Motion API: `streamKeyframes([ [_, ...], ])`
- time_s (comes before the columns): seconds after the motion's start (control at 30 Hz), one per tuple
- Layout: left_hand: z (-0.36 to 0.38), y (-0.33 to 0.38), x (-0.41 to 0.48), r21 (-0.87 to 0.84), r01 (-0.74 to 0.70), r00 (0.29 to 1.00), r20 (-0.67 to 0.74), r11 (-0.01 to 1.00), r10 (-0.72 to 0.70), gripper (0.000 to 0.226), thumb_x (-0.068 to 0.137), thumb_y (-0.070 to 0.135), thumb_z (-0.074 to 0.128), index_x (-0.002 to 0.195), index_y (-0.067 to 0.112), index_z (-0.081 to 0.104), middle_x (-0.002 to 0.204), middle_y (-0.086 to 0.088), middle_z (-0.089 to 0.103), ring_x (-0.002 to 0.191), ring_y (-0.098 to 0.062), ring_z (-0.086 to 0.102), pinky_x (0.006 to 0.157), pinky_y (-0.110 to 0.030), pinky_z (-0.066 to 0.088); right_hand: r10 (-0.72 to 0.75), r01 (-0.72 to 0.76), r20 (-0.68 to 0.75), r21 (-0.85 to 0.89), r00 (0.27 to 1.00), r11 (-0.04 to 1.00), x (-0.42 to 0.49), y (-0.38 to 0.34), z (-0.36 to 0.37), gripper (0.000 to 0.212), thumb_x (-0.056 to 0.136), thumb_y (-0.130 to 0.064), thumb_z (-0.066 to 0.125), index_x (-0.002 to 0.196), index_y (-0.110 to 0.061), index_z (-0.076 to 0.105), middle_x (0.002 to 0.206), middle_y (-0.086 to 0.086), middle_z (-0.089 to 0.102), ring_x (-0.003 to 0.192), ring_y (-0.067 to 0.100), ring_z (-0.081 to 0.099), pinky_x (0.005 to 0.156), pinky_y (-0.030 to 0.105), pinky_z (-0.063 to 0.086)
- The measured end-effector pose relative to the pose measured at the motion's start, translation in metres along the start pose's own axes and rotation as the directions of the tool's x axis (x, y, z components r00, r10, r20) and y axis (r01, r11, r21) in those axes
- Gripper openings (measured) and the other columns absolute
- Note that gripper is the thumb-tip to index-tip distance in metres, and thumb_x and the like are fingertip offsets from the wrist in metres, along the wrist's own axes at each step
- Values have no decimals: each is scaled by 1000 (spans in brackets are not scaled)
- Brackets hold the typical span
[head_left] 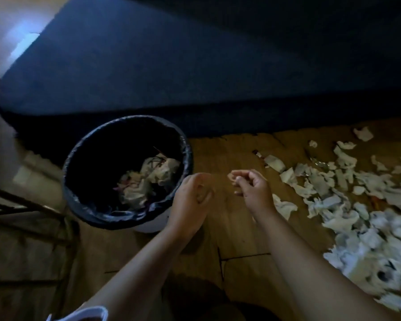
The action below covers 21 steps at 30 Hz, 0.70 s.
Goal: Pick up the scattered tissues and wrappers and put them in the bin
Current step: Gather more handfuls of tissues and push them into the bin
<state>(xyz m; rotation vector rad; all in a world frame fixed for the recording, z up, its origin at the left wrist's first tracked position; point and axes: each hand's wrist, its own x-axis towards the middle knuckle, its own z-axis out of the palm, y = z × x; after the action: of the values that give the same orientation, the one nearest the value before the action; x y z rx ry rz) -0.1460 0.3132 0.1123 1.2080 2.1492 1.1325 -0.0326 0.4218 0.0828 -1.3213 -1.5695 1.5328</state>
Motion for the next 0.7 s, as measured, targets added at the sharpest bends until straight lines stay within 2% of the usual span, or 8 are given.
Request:
streamKeyframes([
  [0.13,61,-5,6,50,106,980,166,993,-113,37,88,15,59,125,18,54,125,3,53,108,-6,54,89,-18,49,179,-190,-95,-116,979,975,17,70,-49,15,92,-12,51,90,-21,63,90,-1,62,80,16,57,65,27,49],
  [0.3,122,-17,11,19,303,887,361,953,-290,37,90,15,56,126,20,50,116,9,54,95,1,52,70,-9,45,473,-493,-153,-388,868,779,52,149,-108,30,89,-12,55,118,-6,55,120,16,58,99,27,57,74,28,41],
  [0.37,142,-25,14,19,372,854,385,928,-351,34,92,13,54,125,18,50,108,11,51,86,3,51,63,-6,45,413,-447,-184,-501,892,741,71,164,-123,43,88,-14,58,129,-7,46,131,18,51,113,32,53,79,30,43],
  [0.43,156,-28,18,28,427,826,393,904,-403,36,87,23,56,122,18,51,118,-1,53,97,-10,56,78,-10,50,303,-318,-139,-648,943,692,90,171,-128,55,88,-17,59,139,-15,38,146,17,33,127,32,44,95,33,42],
  [0.47,164,-31,22,35,438,820,395,898,-415,42,81,28,57,121,18,51,128,-9,51,110,-21,55,94,-24,50,263,-248,-88,-695,961,675,99,175,-128,59,88,-18,60,142,-20,35,152,16,23,133,32,38,101,33,39],
  [0.53,174,-39,28,80,438,813,389,895,-433,46,80,19,63,124,12,52,134,-14,46,122,-29,49,103,-44,43,226,-116,52,-738,973,665,109,185,-119,60,88,-18,60,142,-24,35,157,10,10,140,30,28,109,36,34],
  [0.6,188,-45,38,111,458,810,356,882,-465,46,82,6,64,126,10,51,133,-12,45,119,-26,49,102,-46,44,250,-35,175,-752,952,658,113,207,-114,53,88,-19,60,138,-19,42,157,6,15,143,26,22,114,36,29],
  [0.7,204,-52,53,184,447,807,339,876,-483,52,84,6,62,132,8,45,139,-13,41,122,-26,48,102,-41,44,307,69,314,-791,898,607,93,238,-115,40,90,-13,54,130,-7,50,150,8,33,137,20,33,108,23,26],
])
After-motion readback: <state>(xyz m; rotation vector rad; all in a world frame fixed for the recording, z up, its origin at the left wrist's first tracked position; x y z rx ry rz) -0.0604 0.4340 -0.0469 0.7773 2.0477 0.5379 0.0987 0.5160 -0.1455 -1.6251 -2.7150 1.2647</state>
